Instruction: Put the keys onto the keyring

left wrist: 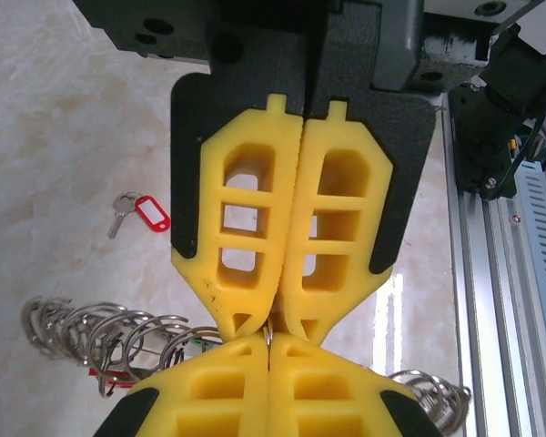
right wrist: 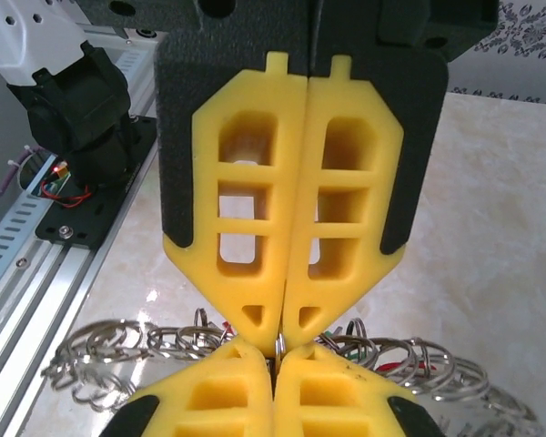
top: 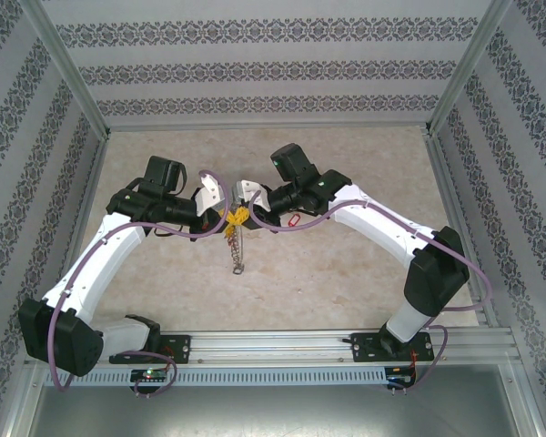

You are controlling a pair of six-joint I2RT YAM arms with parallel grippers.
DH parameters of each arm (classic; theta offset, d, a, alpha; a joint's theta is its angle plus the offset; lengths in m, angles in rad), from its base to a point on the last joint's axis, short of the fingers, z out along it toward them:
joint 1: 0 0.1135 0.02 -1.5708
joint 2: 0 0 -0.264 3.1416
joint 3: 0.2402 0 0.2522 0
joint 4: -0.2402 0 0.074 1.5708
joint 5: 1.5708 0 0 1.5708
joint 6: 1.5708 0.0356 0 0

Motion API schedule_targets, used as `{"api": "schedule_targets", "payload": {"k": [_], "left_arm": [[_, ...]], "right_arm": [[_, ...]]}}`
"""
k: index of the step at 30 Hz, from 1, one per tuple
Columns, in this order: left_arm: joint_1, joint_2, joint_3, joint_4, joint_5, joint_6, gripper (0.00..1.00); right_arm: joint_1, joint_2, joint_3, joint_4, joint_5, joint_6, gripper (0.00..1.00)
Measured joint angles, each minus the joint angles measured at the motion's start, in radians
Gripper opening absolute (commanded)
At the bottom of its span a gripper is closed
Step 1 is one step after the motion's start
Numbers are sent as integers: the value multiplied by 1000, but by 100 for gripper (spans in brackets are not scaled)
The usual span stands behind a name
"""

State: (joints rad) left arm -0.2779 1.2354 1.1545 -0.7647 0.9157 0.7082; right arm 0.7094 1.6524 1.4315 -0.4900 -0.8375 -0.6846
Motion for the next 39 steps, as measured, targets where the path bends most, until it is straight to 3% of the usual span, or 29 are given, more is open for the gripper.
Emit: {"api": "schedule_targets", "payload": {"k": [2,3,17,19,24,27,29,30,31,33,35,36,38,39], "left_arm": [[-2,0,0,-2,0,3,0],[-3,0,0,-3,0,4,0],[1,-36,-21,31,-31,-2,0],[3,-36,-21,32,-27,-1,0],[3,-36,-21,32,-4,3,0],[3,-36,-21,32,7,3,0],[3,-36,-21,32,6,3,0],[3,-36,-21,32,6,3,0],[3,-36,-21,28,5,4,0],[3,-35,-21,28,5,6,0],[3,-36,-21,23,16,9,0],[3,-36,-21,21,20,11,0],[3,-36,-21,20,26,11,0],[3,-36,-21,21,26,12,0]], "right_arm": [[0,0,0,-2,2,0,8],[0,0,0,-5,2,0,0],[-5,3,-3,34,2,110,0],[-9,3,-3,35,-6,128,19],[-14,4,-3,35,-28,151,26],[-16,4,-3,33,-40,151,21],[-16,5,-3,26,-48,152,8],[-16,5,-3,21,-51,146,7],[-16,6,-2,13,-52,143,10],[-16,9,6,-2,-52,130,29],[-16,12,11,-8,-41,124,33],[-16,13,11,-10,-39,120,28],[-20,13,13,-17,-38,106,3],[-20,13,13,-23,-40,101,0]]}}
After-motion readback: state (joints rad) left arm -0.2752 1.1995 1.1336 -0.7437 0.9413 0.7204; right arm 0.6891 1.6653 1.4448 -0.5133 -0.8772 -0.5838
